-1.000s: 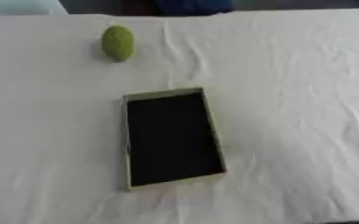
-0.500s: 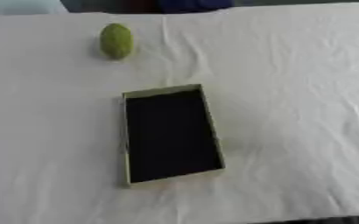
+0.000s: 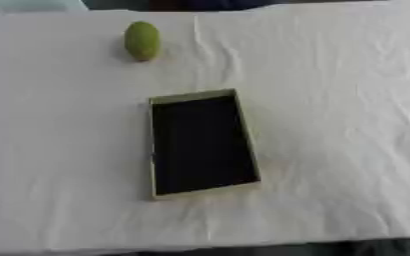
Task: Pick up objects on the table and place them in the box.
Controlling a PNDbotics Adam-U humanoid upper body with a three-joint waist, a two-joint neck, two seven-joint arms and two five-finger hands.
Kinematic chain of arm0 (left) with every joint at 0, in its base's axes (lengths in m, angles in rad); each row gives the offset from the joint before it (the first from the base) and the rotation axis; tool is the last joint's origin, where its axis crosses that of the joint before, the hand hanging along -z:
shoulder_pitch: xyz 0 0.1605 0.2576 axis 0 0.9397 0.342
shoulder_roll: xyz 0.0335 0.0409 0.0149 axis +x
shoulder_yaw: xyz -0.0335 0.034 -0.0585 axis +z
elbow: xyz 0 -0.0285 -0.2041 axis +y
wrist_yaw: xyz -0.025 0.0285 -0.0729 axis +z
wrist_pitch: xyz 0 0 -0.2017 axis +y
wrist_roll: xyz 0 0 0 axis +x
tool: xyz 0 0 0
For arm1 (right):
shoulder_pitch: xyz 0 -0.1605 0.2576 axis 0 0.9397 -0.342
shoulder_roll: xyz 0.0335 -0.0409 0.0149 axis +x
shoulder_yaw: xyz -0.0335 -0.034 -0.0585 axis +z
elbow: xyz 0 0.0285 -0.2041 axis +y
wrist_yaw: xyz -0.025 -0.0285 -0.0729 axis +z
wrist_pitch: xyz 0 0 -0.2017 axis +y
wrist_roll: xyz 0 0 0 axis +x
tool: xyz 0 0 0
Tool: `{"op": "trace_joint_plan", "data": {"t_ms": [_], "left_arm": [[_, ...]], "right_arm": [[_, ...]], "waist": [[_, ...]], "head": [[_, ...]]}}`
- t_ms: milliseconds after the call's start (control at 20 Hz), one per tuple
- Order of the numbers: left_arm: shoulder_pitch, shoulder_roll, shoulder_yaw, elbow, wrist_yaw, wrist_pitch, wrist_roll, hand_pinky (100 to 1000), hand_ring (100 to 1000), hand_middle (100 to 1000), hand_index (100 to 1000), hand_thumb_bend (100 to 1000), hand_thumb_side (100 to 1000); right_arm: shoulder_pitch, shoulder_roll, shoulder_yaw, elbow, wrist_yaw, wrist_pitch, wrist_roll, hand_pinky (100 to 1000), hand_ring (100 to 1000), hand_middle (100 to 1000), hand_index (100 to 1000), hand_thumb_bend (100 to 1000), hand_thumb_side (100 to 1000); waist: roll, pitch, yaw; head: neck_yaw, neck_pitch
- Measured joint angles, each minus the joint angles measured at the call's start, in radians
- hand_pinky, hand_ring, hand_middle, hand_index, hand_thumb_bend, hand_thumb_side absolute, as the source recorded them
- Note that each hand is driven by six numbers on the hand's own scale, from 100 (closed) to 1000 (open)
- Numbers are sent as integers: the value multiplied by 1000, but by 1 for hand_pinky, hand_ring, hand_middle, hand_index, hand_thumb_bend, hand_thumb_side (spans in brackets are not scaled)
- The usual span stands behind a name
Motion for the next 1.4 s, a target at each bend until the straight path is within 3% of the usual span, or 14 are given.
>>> {"op": "trace_joint_plan", "data": {"t_ms": [350,700,1050,1400], "left_arm": [[-87,-29,-86,138,-103,-1,-102,813,936,776,866,365,331],[-192,-105,-167,300,-208,1,-208,834,971,807,890,381,381],[-262,-209,-177,465,-315,-23,-314,836,975,796,863,406,373],[-295,-263,-159,589,-421,-38,-421,888,1000,845,882,512,304]], "right_arm": [[8,0,1,0,0,2,0,848,722,655,834,100,534],[6,0,4,0,0,10,7,849,720,653,833,100,542],[-3,1,9,0,0,16,13,851,718,649,833,100,544],[-8,8,13,0,0,23,18,852,714,645,832,100,542]], "waist": [[1,3,-2],[6,16,-9],[1,30,-25],[2,38,-31]], "head": [[2,0],[-2,0],[22,-14],[31,-37]]}}
